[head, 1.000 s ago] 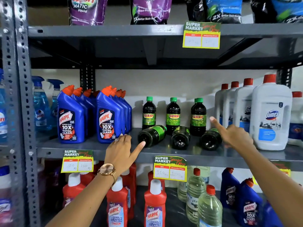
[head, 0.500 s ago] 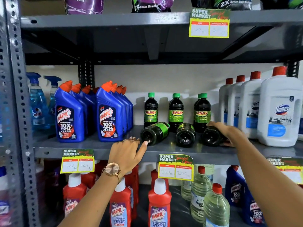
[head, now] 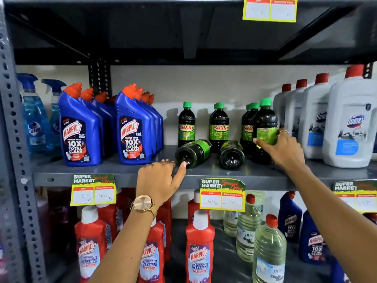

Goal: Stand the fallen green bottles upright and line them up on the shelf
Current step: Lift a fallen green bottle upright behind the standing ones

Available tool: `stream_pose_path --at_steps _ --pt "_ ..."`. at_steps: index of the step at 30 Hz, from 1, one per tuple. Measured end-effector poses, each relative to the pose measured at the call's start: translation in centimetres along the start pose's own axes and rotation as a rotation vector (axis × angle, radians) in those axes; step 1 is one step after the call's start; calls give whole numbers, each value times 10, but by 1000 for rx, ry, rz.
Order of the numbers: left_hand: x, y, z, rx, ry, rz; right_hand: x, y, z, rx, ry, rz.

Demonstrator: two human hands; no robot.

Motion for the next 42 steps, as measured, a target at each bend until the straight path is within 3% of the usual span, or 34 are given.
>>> stream_pose_path --at_steps 4,8,11,13,23,28,42 --pt "-1 0 1 -4 6 -18 1 1 7 23 -100 70" --pt "-1 0 0 -15 14 -30 11 -3 18 398 -267 241" --pt "-1 1 -2 -21 12 -26 8 -7 23 567 -134 264" --pt "-1 1 -2 -21 8 -20 4 -5 24 550 -61 212" --pt "-2 -2 2 -59 5 -22 14 5 31 202 -43 147" --pt "-1 -2 1 -57 18 -21 15 12 38 352 -128 216" --pt "-1 -2 2 -44 10 -45 15 8 40 195 -176 196"
Point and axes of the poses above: each hand's wrist, its own x-axis towards the middle knuckle, its own z-axis out of the palm, y = z × x, the point moved 6 cm from there along x, towards the middle knuckle, and after that the axes turned 8 degrees about x, right-handed, at the moved point
